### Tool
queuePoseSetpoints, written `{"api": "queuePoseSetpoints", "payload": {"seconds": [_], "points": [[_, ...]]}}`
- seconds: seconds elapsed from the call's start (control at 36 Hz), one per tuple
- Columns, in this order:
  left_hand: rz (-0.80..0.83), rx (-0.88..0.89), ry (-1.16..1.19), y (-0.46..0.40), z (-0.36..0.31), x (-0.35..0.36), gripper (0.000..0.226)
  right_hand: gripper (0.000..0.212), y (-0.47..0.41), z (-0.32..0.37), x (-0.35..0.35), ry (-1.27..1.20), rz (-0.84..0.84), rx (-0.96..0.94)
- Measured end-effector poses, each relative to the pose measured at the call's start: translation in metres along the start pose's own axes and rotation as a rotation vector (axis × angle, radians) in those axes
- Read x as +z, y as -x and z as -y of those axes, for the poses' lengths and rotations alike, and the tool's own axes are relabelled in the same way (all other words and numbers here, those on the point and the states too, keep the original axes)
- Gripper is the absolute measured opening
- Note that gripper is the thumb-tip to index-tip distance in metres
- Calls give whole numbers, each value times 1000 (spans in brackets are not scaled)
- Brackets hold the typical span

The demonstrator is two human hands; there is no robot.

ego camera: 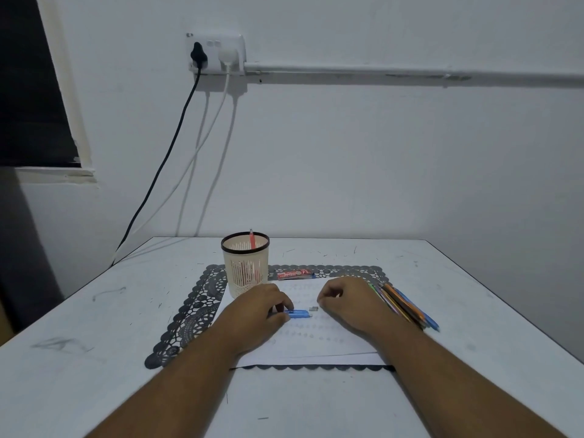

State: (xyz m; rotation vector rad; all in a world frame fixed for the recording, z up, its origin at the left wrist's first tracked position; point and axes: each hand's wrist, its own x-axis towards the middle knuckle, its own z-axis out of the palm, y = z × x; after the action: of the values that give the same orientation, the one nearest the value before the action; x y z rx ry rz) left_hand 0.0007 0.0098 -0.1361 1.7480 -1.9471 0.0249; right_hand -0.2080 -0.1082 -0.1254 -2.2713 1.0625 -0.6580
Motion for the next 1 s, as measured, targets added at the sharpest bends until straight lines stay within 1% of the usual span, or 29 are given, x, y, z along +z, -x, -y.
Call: {"api": "queuePoseSetpoints", "payload": {"seconds": [0.14, 0.31, 0.39, 0.44, 0.47, 0.56, 0.58, 0.67, 0.75, 0.83, 1.0], "points": [[-2, -18, 25, 1, 3, 1, 16, 19, -5, -2, -3, -51, -55, 9], [-28, -24, 41, 1, 3, 2, 15, 20, -33, 6, 3, 1, -141, 31], [-30, -42, 61, 1, 2, 1, 15, 23, -54, 10, 5, 43, -161, 2], [-35, -52, 66, 2, 0, 0, 16, 17, -68, 11, 8, 103, -144, -5], [-34, -60, 63, 3, 1, 0, 16, 18, -77, 10, 13, 130, -136, 0], [-42, -61, 69, 3, -1, 4, 17, 40, -89, 4, 23, 232, -115, -5], [-51, -56, 68, 3, -1, 5, 18, 41, -92, 2, 27, 289, -99, -31], [-76, -35, 56, 2, -3, 4, 19, 27, -96, 0, 35, 448, -33, -76], [-83, -16, 51, 3, -3, 3, 21, 26, -98, 3, 41, 469, -58, -86], [-76, -13, 47, 3, -2, 2, 20, 26, -97, 7, 42, 445, -79, -111], [-97, -5, 42, 2, -1, 1, 20, 21, -87, 10, 34, 325, -210, -142]]}}
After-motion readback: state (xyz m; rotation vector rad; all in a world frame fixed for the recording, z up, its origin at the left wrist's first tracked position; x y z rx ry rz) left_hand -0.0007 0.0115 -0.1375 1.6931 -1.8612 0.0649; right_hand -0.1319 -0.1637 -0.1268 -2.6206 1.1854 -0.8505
